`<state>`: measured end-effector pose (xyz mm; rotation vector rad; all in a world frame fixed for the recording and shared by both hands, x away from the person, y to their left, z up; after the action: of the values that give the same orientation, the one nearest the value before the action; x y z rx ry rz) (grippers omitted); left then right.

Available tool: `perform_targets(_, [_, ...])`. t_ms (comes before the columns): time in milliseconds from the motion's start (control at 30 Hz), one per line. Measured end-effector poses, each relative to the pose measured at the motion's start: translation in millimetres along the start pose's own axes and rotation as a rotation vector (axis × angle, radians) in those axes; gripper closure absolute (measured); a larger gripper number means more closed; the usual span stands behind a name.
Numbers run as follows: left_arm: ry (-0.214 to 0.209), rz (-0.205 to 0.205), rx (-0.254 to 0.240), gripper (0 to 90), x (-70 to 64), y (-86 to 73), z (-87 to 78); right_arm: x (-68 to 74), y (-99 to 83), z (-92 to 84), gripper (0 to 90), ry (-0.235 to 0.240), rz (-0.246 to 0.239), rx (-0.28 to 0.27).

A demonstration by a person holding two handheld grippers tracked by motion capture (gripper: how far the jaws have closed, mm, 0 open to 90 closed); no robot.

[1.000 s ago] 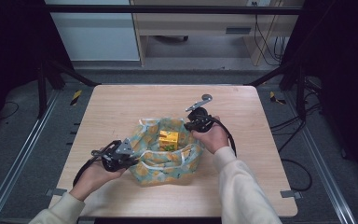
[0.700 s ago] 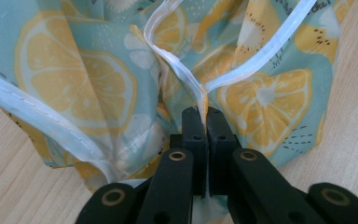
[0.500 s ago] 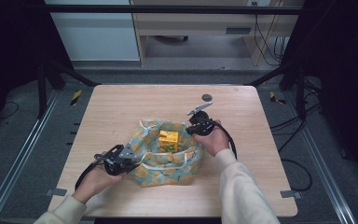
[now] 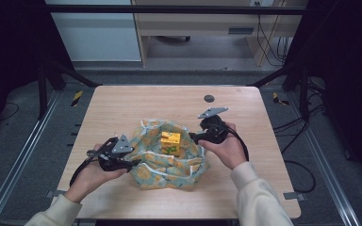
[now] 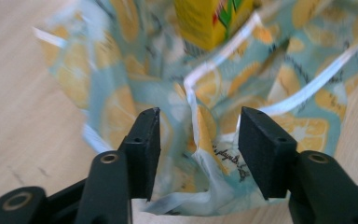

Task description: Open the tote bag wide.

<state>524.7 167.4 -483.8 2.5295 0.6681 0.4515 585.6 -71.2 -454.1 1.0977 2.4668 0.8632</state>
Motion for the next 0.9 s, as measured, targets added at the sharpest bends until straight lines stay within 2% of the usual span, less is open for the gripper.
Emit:
perform_targets(33, [0.006,-0.004,-0.010,44.6,1.9,2.7,-1.9,6.2,-8.0,-9.3,32.9,0.007,-0.005,-0.009])
perform_targets(167, [0.045,-0.041,-0.035,42.3,15.9,14.2,-4.9,15.9,-20.6,-20.6,31.3,0.019,-0.014,-0.025])
perform_targets(233, [0.072,-0.053,-0.028,41.4,25.4,18.7,-2.6,25.9,-32.2,-28.0,28.6,0.036,-0.007,-0.031])
perform_targets(267, [0.091,-0.060,-0.028,41.2,34.3,24.0,1.4,29.4,-35.8,-29.3,27.8,0.043,-0.006,-0.031])
perform_targets(300, [0.091,-0.060,-0.028,41.1,34.3,24.0,1.4,29.4,-35.8,-29.3,27.8,0.043,-0.006,-0.031])
perform_targets(333, [0.096,-0.066,-0.021,40.9,38.7,26.0,3.7,36.7,-42.9,-31.2,26.7,0.053,-0.011,-0.030])
perform_targets(533, [0.099,-0.105,-0.031,40.6,57.6,41.6,21.5,53.9,-61.0,-26.1,22.8,0.062,-0.028,-0.014])
perform_targets(633, [0.097,-0.098,-0.016,40.6,60.8,45.8,31.8,60.3,-73.8,-18.4,21.2,0.076,-0.023,0.006])
perform_targets(667, [0.089,-0.101,-0.017,40.8,60.9,47.1,35.7,61.4,-79.3,-14.7,21.4,0.080,-0.019,0.030])
perform_targets(700, [0.080,-0.107,-0.019,44.1,61.1,48.1,39.9,61.5,-88.5,-7.5,24.4,0.075,-0.017,0.063])
perform_targets(767, [0.068,-0.113,0.000,46.0,61.9,47.1,48.9,61.6,-92.0,-4.3,27.3,0.077,-0.018,0.070])
perform_targets(800, [0.063,-0.115,0.015,51.0,62.0,45.8,53.0,61.4,-95.1,-1.1,30.8,0.081,-0.013,0.078])
perform_targets(833, [0.056,-0.114,0.028,65.8,61.5,44.9,56.6,60.8,-100.1,5.5,45.4,0.090,-0.019,0.095])
perform_targets(867, [0.058,-0.112,0.036,65.8,61.6,44.5,58.6,60.8,-100.1,5.5,45.4,0.090,-0.019,0.095])
perform_targets(900, [0.073,-0.120,0.033,71.0,63.2,45.2,58.9,61.2,-101.6,7.8,56.6,0.102,-0.026,0.100])
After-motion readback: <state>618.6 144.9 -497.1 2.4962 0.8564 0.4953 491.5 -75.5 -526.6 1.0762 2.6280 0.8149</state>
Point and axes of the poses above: each handheld gripper's, and its own axes: z roughly forward along the jaws, y roughly out of its top, x roughly to its left, the point moved 10 cm from there along z, roughly forward along the jaws, and after that the axes turned 9 degrees about x, right-handed, at the moved point
